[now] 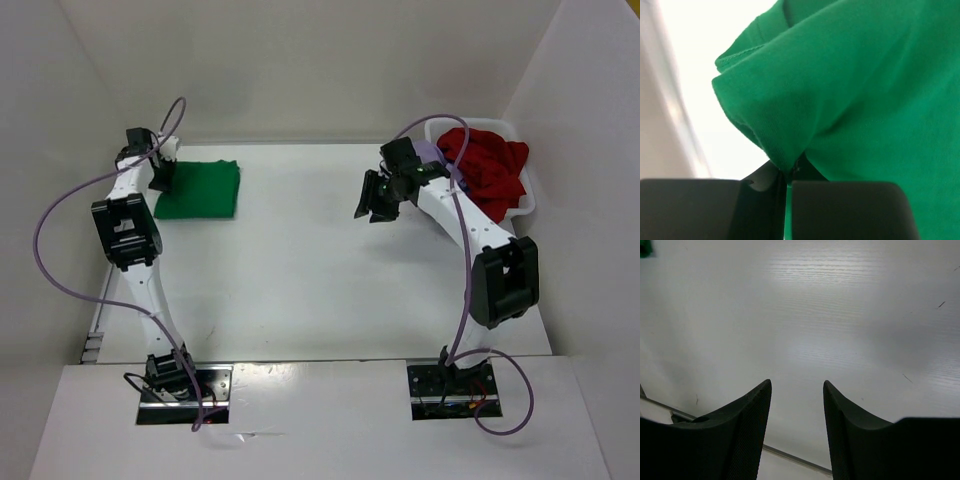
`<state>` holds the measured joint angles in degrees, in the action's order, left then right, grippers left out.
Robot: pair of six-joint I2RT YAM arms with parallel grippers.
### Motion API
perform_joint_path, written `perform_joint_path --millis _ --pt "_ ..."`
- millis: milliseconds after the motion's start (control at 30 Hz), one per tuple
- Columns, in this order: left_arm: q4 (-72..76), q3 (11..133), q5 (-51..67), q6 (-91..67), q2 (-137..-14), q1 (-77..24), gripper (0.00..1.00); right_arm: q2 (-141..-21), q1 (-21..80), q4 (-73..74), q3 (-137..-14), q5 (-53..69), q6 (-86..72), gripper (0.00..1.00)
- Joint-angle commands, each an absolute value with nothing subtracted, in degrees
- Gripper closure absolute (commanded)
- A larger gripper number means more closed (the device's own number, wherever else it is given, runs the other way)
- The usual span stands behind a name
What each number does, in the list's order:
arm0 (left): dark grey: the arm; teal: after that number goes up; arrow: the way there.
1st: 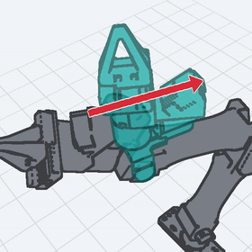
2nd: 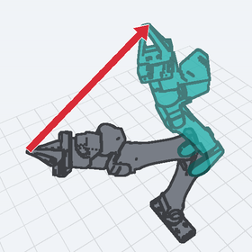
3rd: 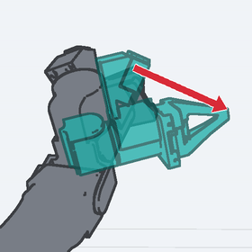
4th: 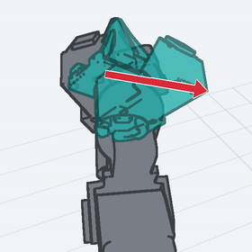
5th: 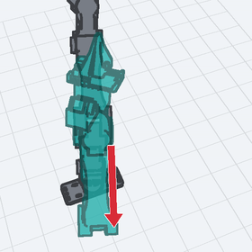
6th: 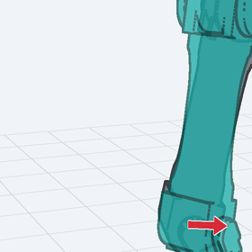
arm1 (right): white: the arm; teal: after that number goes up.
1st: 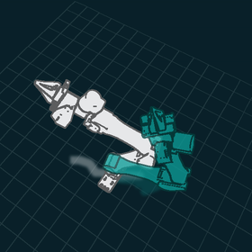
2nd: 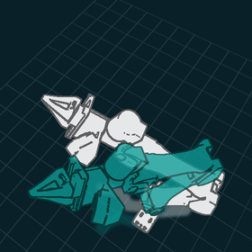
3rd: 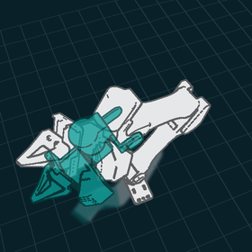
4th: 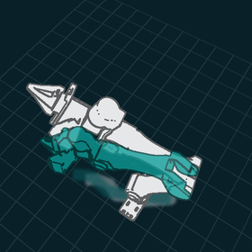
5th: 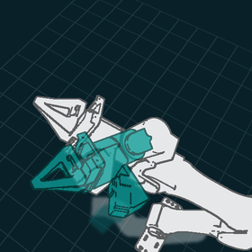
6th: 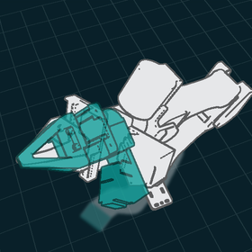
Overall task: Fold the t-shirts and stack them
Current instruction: Put the neatly folded tshirt into the corner of the board with the left arm
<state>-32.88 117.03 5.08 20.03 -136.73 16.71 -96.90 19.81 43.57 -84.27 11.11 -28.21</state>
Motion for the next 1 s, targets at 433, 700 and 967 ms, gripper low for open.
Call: perform_joint_path --millis 433,700,967 --pt "-49.12 172.94 0.44 18.47 -168.72 20.13 1.00 -102.39 21.09 53.00 -93.78 7.29 -26.89 0.48" --pt "-52.29 179.46 -0.69 14.41 -171.21 21.27 0.98 -103.45 21.71 53.53 -95.36 7.29 -26.89 0.48" --pt "-51.77 179.47 -3.34 12.49 -171.22 22.41 0.94 -101.78 22.24 52.47 -92.46 7.29 -26.89 0.48"
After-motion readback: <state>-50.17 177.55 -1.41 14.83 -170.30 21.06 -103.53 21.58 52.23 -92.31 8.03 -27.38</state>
